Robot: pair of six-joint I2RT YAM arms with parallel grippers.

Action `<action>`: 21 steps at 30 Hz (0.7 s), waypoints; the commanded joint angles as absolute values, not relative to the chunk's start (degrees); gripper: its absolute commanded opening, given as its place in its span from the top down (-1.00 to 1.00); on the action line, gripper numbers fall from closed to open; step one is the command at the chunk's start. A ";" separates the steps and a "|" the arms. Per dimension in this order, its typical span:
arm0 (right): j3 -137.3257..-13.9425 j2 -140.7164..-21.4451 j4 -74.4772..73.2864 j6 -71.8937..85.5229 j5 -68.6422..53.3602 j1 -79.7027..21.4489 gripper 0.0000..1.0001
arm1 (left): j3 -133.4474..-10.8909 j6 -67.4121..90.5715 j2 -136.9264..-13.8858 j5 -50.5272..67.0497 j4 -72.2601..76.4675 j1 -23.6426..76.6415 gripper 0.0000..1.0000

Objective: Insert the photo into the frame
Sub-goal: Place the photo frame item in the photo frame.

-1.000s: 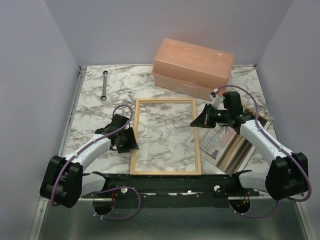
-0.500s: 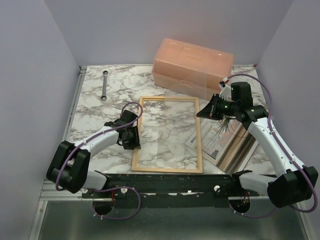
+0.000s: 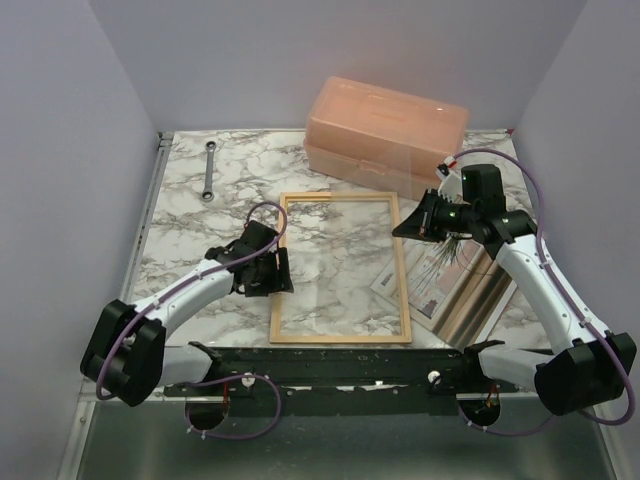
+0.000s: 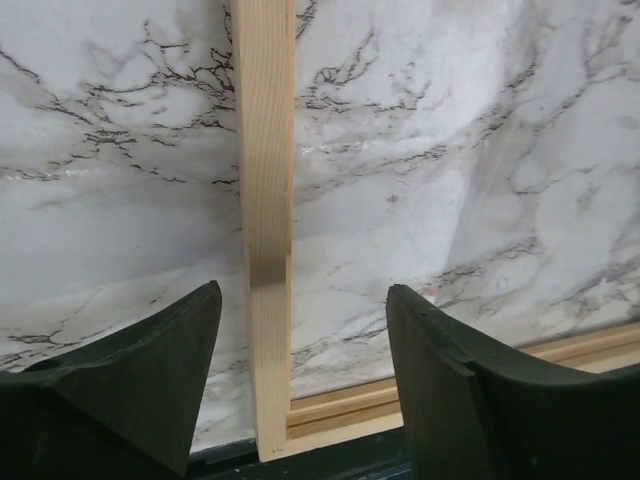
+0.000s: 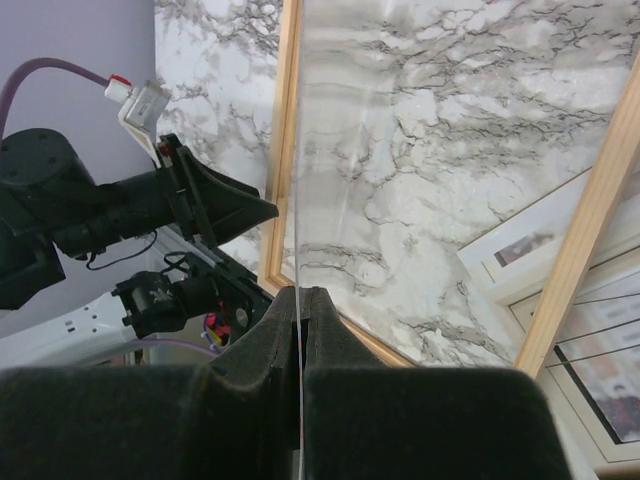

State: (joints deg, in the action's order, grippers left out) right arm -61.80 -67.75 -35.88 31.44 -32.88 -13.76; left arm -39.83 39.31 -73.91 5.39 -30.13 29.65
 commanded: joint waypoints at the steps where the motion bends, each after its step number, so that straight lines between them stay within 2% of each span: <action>1: -64.08 -67.67 -33.90 31.60 -38.16 -13.61 0.99 | -37.50 39.57 -67.77 7.23 -30.13 27.40 -0.45; 6: -63.83 -67.50 -31.98 32.75 -41.02 -13.61 0.99 | -34.10 38.38 -63.44 9.22 -29.68 22.80 -0.42; 14: -62.21 -67.49 -27.08 36.04 -47.62 -13.61 0.99 | -31.62 37.81 -63.71 9.23 -28.92 20.30 0.06; 18: -60.43 -67.59 -24.40 37.81 -49.72 -13.63 0.99 | -31.40 37.53 -66.12 9.41 -27.85 20.30 0.21; 21: -57.34 -67.57 -20.80 39.89 -50.92 -13.59 0.99 | -30.82 37.44 -66.78 9.64 -26.97 20.30 0.23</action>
